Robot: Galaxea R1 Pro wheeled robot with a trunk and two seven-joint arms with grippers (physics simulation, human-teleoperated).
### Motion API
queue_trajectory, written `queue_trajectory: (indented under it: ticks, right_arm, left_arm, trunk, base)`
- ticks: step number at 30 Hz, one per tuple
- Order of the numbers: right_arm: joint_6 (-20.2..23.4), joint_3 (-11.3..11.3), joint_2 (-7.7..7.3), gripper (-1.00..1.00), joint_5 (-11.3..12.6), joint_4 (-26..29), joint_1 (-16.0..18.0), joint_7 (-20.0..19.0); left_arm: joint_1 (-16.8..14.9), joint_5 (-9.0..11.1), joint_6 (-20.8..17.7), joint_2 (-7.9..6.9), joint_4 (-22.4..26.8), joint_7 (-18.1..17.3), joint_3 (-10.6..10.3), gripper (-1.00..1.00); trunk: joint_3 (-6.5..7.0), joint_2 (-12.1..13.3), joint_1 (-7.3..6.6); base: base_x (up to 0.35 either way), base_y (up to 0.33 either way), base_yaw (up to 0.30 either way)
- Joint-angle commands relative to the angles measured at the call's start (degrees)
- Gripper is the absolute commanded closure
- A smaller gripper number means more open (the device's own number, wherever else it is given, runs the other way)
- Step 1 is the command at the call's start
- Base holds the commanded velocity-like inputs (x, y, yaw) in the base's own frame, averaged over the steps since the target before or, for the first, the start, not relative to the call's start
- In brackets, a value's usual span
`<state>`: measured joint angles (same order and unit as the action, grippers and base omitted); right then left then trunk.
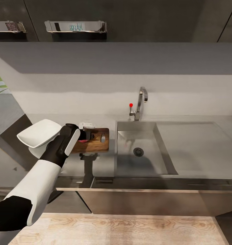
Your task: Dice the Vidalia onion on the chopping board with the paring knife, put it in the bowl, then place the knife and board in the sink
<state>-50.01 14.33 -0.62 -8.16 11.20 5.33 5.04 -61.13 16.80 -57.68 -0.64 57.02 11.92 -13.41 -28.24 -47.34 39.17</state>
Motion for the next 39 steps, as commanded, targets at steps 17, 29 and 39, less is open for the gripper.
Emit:
queue_trajectory:
  ticks: [17,29,39]
  right_arm:
    - [-0.09,0.08,0.09,-1.0,-0.61,-0.04,0.04,0.5]
    - [-0.09,0.08,0.07,-1.0,-0.61,-0.04,0.04,0.43]
    - [-0.12,0.16,0.01,-1.0,-0.63,-0.04,0.04,0.41]
  left_arm:
    - [-0.05,0.52,-0.25,-4.01,21.57,0.65,-0.14,-1.0]
    - [-0.04,0.6,-0.24,-4.88,21.24,0.65,-0.21,-1.0]
    - [-0.04,0.67,-0.3,-4.77,19.95,0.62,-0.29,-1.0]
  trunk:
    - [-0.06,-0.04,0.01]
    - [-0.06,-0.04,0.01]
    - [-0.06,-0.04,0.01]
  base:
    - [0.0,0.0,0.0]
    - [-0.227,0.0,0.0]
    - [-0.337,0.0,0.0]
